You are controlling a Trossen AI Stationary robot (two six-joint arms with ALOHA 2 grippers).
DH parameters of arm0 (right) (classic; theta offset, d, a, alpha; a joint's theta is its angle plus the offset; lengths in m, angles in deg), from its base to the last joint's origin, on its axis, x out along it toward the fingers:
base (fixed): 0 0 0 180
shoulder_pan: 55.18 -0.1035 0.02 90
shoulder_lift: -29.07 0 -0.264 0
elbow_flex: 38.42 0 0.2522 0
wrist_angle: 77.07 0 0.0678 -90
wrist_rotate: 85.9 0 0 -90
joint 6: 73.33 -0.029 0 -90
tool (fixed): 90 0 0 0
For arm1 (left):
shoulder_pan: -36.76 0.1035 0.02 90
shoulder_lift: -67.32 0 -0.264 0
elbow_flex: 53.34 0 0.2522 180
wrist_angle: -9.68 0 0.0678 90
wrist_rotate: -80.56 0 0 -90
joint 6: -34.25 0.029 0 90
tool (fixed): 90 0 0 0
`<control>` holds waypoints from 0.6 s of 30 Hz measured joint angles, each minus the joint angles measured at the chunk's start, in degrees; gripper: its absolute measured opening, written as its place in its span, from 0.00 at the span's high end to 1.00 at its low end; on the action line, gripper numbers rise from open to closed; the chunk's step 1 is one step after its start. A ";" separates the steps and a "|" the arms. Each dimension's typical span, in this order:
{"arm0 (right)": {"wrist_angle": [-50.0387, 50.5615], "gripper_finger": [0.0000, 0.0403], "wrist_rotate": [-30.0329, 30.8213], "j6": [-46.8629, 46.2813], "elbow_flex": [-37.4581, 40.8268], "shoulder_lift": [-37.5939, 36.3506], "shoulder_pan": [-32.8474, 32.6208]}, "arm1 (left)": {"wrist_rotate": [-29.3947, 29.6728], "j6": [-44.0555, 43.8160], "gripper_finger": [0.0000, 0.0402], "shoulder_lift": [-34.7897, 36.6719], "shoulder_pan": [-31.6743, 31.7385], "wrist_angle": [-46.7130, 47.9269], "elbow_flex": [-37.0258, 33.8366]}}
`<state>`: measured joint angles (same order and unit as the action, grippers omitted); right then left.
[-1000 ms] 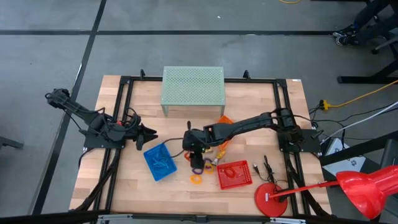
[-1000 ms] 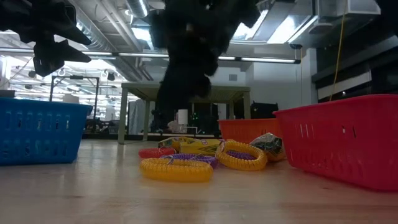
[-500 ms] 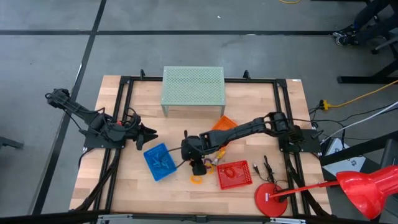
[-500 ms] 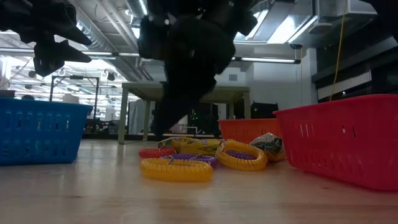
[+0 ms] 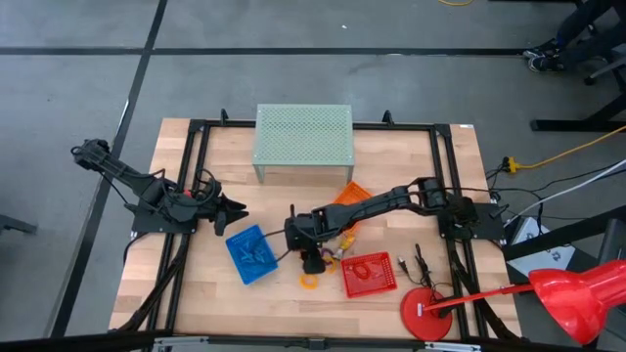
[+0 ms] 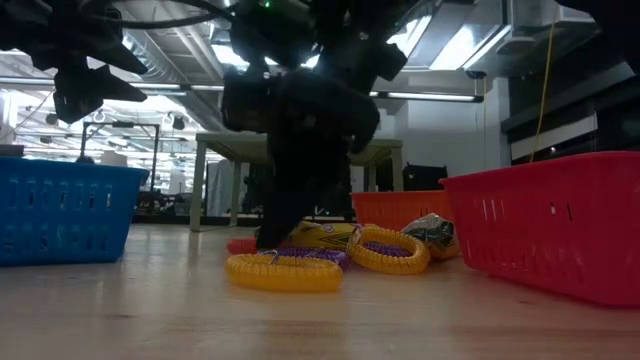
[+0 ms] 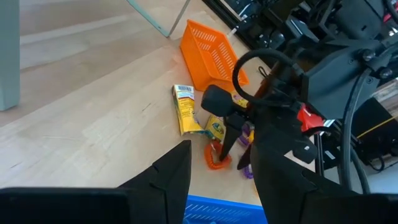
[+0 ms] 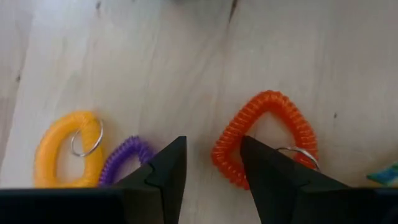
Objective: Pick & Place Office Desk Supplies
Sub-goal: Put the red spring keychain into the red bin
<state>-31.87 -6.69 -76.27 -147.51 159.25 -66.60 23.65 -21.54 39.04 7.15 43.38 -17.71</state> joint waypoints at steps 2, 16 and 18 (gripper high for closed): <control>0.91 0.61 0.47 -1.45 -0.21 0.74 -0.04 | 0.03 -0.03 0.60 0.00 -0.02 -0.02 0.00; 3.82 0.96 2.04 -8.23 -3.65 1.63 0.96 | 7.06 7.65 0.65 2.29 -1.29 -6.71 0.00; 4.07 0.94 0.07 -9.38 -4.17 1.80 1.21 | 7.70 12.20 0.68 5.21 -2.25 -10.49 0.00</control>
<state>-27.80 -6.62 -85.65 -151.69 161.05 -65.39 31.35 -9.34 44.25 4.90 32.89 -17.71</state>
